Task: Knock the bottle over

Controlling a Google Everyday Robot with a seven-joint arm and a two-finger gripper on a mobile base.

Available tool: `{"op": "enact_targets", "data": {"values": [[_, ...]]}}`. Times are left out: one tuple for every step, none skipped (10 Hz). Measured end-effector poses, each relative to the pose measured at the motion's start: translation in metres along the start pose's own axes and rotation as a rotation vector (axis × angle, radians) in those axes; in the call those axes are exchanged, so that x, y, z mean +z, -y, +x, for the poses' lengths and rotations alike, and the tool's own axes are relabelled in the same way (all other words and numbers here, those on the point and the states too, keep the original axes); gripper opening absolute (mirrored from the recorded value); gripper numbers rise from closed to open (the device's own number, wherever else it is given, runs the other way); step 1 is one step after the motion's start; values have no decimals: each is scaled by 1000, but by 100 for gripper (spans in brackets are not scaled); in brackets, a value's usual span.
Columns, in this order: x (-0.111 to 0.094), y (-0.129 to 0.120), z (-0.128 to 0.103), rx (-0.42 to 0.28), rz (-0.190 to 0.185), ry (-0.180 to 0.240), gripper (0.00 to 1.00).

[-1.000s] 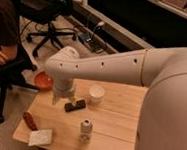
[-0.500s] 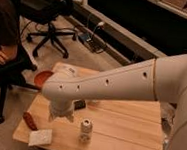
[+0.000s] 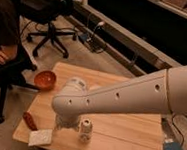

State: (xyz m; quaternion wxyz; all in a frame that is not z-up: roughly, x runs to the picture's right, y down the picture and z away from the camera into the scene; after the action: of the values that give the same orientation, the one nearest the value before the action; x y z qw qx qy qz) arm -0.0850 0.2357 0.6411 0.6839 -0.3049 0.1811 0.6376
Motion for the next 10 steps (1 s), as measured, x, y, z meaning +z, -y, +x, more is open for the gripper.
{"op": "enact_targets", "data": {"values": [[1,5,2,3,-1,-2,65],[1,13,3,4,12,4,65],[0,23,3,16,41,15,65],[-2,33,1,31,74,29,65],[-8,52,-3,65,148,68,65],[-13,59,-8,90,186,100,65],[-14,59,-11,113,193,115,65],[-14,60,-12,137,192,121,65],[-14,60,-12,145,192,122,65],[-15,60,-12,145,192,122,65]]}}
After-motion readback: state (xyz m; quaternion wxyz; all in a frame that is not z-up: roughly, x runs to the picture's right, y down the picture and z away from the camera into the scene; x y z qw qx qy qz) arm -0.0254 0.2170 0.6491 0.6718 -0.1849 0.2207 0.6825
